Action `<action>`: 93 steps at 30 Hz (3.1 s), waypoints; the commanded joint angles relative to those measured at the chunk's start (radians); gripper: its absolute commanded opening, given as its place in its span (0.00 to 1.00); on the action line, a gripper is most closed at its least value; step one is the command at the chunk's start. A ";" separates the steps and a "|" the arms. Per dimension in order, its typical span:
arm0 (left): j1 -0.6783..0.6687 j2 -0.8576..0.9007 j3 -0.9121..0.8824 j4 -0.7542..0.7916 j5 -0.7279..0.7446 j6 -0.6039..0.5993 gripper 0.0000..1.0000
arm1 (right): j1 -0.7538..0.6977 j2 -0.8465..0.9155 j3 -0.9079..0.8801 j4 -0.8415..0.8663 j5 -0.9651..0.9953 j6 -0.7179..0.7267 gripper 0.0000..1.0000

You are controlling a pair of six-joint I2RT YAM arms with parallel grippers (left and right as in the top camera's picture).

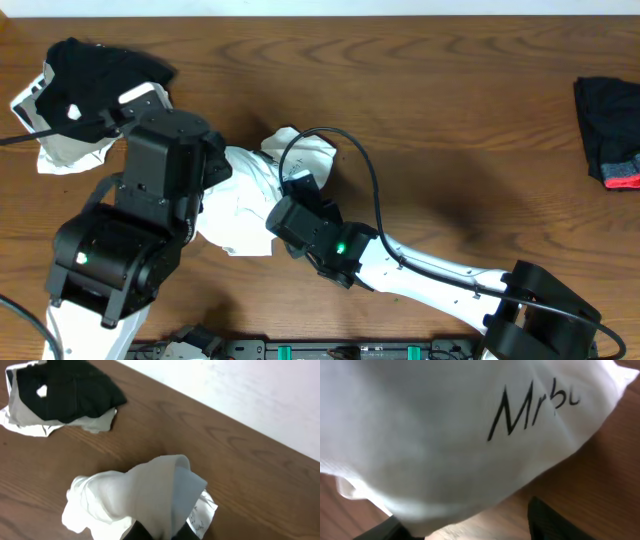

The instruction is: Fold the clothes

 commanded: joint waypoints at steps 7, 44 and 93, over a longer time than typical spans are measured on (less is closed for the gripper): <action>0.004 -0.007 0.083 -0.003 -0.025 0.035 0.06 | 0.045 0.003 -0.005 0.118 -0.034 0.076 0.63; 0.004 -0.007 0.282 -0.122 0.021 0.050 0.06 | 0.065 0.163 -0.005 0.386 0.027 0.185 0.55; 0.004 -0.007 0.417 -0.216 0.255 0.077 0.06 | -0.513 -0.684 -0.003 -0.369 0.124 -0.105 0.01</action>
